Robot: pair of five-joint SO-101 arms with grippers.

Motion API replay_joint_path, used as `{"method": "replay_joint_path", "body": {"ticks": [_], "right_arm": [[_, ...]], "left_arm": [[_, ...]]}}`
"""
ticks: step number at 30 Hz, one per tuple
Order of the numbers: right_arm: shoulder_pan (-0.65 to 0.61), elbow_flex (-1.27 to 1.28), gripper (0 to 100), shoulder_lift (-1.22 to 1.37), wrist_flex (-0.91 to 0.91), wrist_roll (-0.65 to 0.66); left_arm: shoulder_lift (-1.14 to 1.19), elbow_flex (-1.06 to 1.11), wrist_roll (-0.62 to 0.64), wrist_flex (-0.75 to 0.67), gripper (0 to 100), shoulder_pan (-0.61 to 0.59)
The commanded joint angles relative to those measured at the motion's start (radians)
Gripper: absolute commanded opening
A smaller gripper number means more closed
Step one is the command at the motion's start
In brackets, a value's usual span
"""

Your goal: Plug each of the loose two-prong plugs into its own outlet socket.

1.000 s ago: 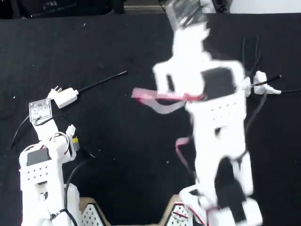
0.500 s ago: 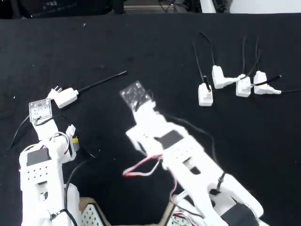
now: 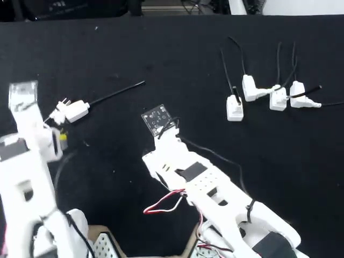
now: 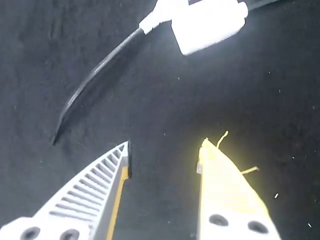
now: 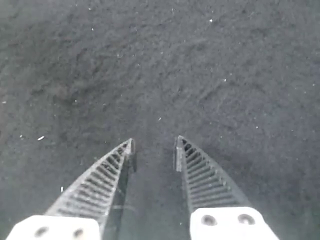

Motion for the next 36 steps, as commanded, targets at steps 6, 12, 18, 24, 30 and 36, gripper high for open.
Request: {"method": "replay_joint_path", "body": {"ticks": [6, 12, 18, 24, 30, 36], "right_arm": [[-0.014, 0.002, 11.9, -0.042, -0.026, -0.008], [-0.014, 0.002, 11.9, -0.044, -0.026, -0.008], [-0.014, 0.002, 11.9, -0.044, -0.026, -0.008], [-0.014, 0.001, 11.9, -0.044, -0.028, -0.008], [-0.014, -0.002, 11.9, -0.044, -0.028, -0.008], [-0.015, -0.01, 11.9, -0.044, -0.028, -0.008]], "left_arm": [[0.569, -0.63, -0.196, 0.14, 23, 0.058], [0.862, -0.934, -0.347, 0.255, 23, 0.12], [1.106, -1.198, -0.416, 0.27, 31, 0.177], [1.315, -1.419, -0.583, 0.293, 32, 0.196], [1.478, -1.672, -0.72, 0.454, 31, 0.194], [1.634, -1.874, -0.746, 0.545, 31, 0.209]]}}
